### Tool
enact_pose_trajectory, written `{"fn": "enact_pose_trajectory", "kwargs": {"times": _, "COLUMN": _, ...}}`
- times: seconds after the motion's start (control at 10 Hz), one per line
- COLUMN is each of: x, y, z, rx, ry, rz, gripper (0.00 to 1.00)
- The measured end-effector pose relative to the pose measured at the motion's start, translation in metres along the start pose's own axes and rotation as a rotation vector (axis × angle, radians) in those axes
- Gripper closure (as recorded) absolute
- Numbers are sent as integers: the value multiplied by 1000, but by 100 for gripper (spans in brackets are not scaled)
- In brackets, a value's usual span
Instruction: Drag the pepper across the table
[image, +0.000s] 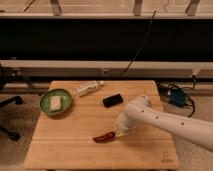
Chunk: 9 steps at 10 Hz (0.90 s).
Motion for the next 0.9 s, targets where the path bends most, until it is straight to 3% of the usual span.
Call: {"fn": "enact_pose_trajectory", "kwargs": {"times": 0.9, "x": 12, "y": -23, "z": -20, "rx": 18, "ry": -2, "rz": -13, "gripper": 99}}
